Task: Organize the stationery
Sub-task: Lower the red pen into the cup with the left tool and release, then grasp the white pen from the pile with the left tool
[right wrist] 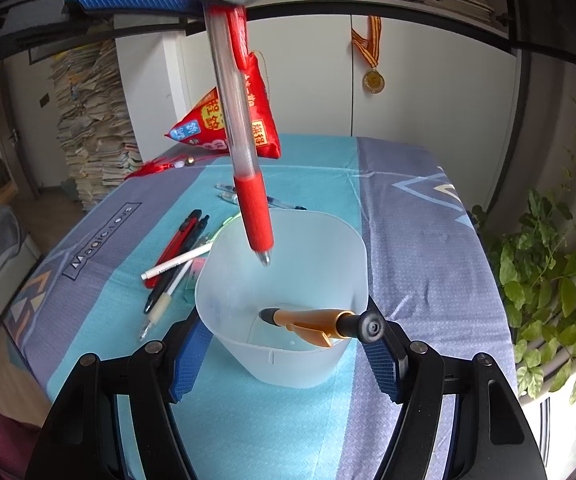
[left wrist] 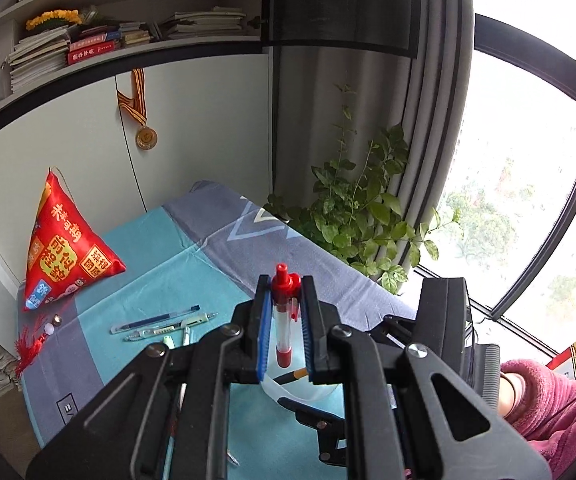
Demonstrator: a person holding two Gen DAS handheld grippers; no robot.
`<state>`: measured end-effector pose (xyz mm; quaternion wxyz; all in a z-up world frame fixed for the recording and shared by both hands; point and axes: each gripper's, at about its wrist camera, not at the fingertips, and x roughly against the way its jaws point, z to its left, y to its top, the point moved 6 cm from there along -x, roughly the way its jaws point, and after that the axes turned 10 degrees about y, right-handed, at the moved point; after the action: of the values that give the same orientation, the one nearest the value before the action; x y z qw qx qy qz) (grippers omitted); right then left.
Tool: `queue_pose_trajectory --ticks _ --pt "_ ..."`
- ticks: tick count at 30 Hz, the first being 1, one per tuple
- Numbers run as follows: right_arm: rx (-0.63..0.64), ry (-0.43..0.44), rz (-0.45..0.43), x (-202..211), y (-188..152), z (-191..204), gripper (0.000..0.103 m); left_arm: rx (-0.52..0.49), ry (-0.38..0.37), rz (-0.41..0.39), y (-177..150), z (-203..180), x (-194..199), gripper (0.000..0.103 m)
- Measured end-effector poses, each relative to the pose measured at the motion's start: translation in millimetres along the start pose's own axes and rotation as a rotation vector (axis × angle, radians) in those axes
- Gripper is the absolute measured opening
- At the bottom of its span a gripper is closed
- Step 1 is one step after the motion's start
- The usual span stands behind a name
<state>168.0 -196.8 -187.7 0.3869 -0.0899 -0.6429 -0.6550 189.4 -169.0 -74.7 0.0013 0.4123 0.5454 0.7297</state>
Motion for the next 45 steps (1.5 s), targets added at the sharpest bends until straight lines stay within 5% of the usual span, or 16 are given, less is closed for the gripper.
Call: queue_pose_trajectory --ticks 11,22,24,27,31,45 --pt "0.001 0.002 0.002 1.0 -0.6 0.4 0.072 0.019 -0.017 0.095 -22.3 0.6 -21.5 0.012" --pt "0.001 -0.002 0.005 -1.5 0.6 -1.3 0.072 0.024 -0.005 0.074 -22.3 2.4 -9.6 0.012" --pt "0.004 -0.004 0.007 -1.4 0.5 -0.9 0.072 0.039 0.011 0.062 -21.1 9.1 -4.5 0.019" --pt "0.005 -0.005 0.007 -0.9 -0.1 -0.3 0.072 0.066 0.055 0.034 -20.1 24.2 2.5 0.043" --pt "0.005 -0.005 0.007 -1.0 -0.1 -0.3 0.072 0.097 0.133 0.033 -25.7 50.4 2.1 0.044" --pt "0.008 -0.009 0.007 -1.4 0.3 0.9 0.071 0.023 0.202 0.236 -76.2 75.5 -93.7 0.044"
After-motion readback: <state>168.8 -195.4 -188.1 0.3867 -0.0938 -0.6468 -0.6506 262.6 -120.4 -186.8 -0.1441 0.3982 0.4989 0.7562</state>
